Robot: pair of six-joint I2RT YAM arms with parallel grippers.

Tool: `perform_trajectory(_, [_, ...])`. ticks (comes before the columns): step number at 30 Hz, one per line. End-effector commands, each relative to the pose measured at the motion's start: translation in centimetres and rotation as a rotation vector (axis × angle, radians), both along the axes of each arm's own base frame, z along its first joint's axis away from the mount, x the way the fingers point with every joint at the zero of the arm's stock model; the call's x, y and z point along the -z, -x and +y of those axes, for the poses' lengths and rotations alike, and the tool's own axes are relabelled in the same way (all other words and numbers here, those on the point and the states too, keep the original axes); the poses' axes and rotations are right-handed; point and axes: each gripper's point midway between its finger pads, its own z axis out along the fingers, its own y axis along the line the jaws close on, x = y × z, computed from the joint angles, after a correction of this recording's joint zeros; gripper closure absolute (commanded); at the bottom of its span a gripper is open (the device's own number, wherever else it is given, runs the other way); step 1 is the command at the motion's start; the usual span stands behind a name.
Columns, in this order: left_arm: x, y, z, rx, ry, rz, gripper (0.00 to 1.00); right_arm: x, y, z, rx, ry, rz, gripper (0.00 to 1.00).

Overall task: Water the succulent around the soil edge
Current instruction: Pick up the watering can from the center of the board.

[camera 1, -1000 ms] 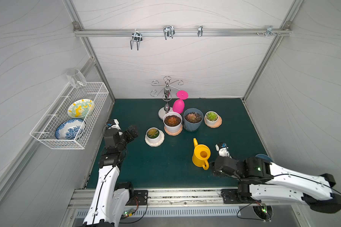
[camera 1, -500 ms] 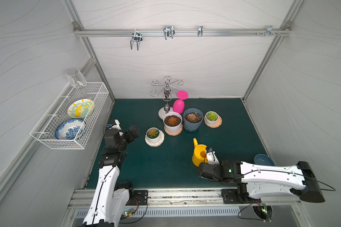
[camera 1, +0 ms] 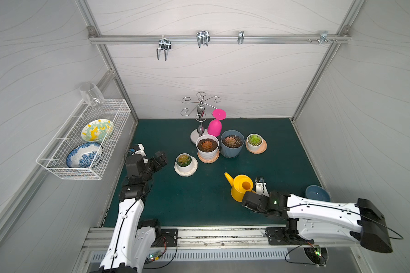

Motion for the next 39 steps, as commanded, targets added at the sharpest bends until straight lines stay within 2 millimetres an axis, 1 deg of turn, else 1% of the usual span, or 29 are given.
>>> perform_trajectory(1, [-2.3,-0.8,-0.3,0.016,0.004,-0.077,0.0,0.0,-0.7,-0.2,0.03,-0.04,-0.012,0.5])
perform_trajectory(9, [-2.3,-0.8,-0.3,0.017,0.005,-0.075,0.0,-0.2,-2.3,0.8,-0.003,-0.106,-0.076,0.53])
perform_trajectory(14, [-2.3,-0.8,-0.3,0.017,0.005,-0.075,0.0,-0.1,-3.1,1.9,-0.042,-0.132,-0.123,0.55])
perform_trajectory(17, [-2.3,-0.8,-0.4,0.019,0.005,-0.075,0.0,0.3,-3.4,1.8,-0.042,-0.128,-0.146,0.56])
perform_trajectory(21, [-2.3,-0.8,-0.3,0.019,0.004,-0.072,0.0,1.0,-3.7,1.6,-0.033,-0.132,-0.173,0.6])
perform_trajectory(24, [-2.3,-0.8,-0.3,0.018,0.003,-0.071,0.0,1.1,-3.9,1.5,-0.032,-0.141,-0.194,0.62])
perform_trajectory(31, [-2.3,-0.8,-0.3,0.017,0.002,-0.071,0.0,0.4,-4.6,1.4,-0.054,-0.162,-0.274,0.64])
perform_trajectory(39, [-2.3,-0.6,-0.2,0.016,-0.007,-0.069,0.0,1.1,-5.4,1.6,-0.068,-0.183,-0.265,0.66])
